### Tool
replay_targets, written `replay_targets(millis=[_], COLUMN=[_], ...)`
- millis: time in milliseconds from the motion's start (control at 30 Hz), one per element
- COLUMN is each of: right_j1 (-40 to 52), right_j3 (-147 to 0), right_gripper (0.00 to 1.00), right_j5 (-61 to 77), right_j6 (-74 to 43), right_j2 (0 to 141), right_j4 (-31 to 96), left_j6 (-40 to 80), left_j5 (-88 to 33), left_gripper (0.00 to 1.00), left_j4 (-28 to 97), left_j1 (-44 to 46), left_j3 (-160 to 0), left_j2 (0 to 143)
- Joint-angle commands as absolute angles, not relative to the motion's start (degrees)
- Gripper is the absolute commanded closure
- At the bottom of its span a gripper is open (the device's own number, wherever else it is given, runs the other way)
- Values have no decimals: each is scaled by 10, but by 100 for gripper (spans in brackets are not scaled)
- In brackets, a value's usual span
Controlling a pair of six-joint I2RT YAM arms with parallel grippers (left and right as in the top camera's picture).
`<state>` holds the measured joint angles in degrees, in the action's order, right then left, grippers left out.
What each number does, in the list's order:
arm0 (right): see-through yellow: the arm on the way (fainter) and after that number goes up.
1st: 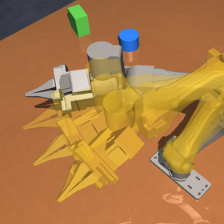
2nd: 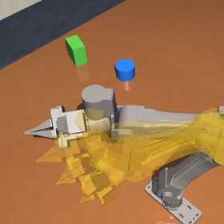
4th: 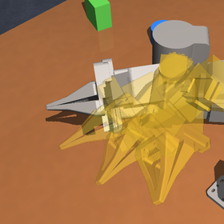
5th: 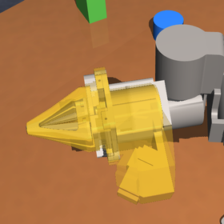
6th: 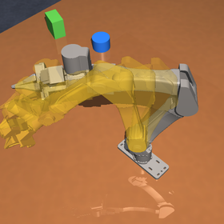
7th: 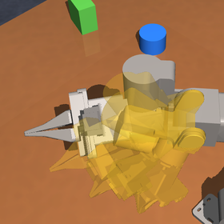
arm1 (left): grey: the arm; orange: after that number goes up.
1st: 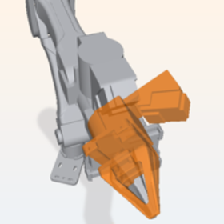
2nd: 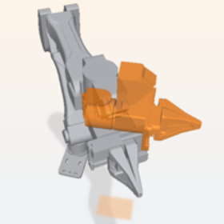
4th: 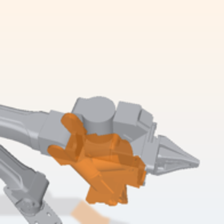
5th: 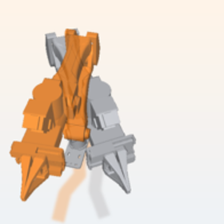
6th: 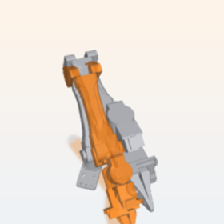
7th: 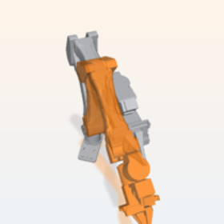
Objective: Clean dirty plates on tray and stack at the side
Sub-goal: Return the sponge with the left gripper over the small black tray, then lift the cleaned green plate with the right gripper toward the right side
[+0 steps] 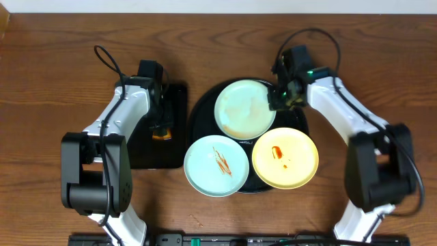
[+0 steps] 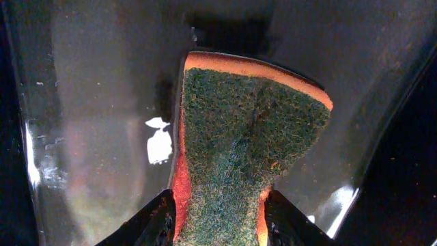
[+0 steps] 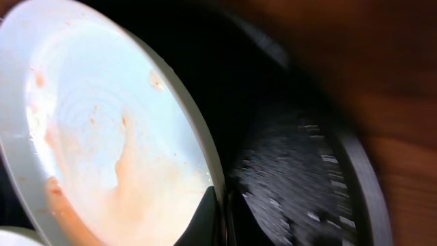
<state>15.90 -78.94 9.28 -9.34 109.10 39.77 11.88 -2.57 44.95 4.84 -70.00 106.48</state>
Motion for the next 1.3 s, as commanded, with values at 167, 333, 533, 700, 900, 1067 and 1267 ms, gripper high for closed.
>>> replay_targets(millis=[167, 333, 533, 700, 900, 1067, 1267], right_j1=[174, 210, 291, 361, 396, 371, 288], right_j3=[-791, -791, -791, -791, -791, -791, -791], right_gripper=[99, 99, 99, 99, 99, 99, 94], right_j5=[-82, -200, -389, -514, -565, -432, -230], right_j6=[-59, -39, 6, 31, 35, -21, -81], right_j2=[993, 973, 973, 973, 973, 973, 973], right_j4=[407, 407, 386, 348, 309, 342, 380], left_j6=[117, 117, 117, 117, 117, 117, 117], left_j5=[-15, -15, -15, -15, -15, -15, -15], left_gripper=[55, 55, 55, 55, 55, 55, 55], left_j4=[452, 452, 452, 452, 452, 452, 452], left_j1=[49, 49, 49, 49, 49, 49, 49], left_j3=[-703, -703, -703, -703, -703, -703, -703], left_j2=[1070, 1070, 1070, 1070, 1070, 1070, 1070])
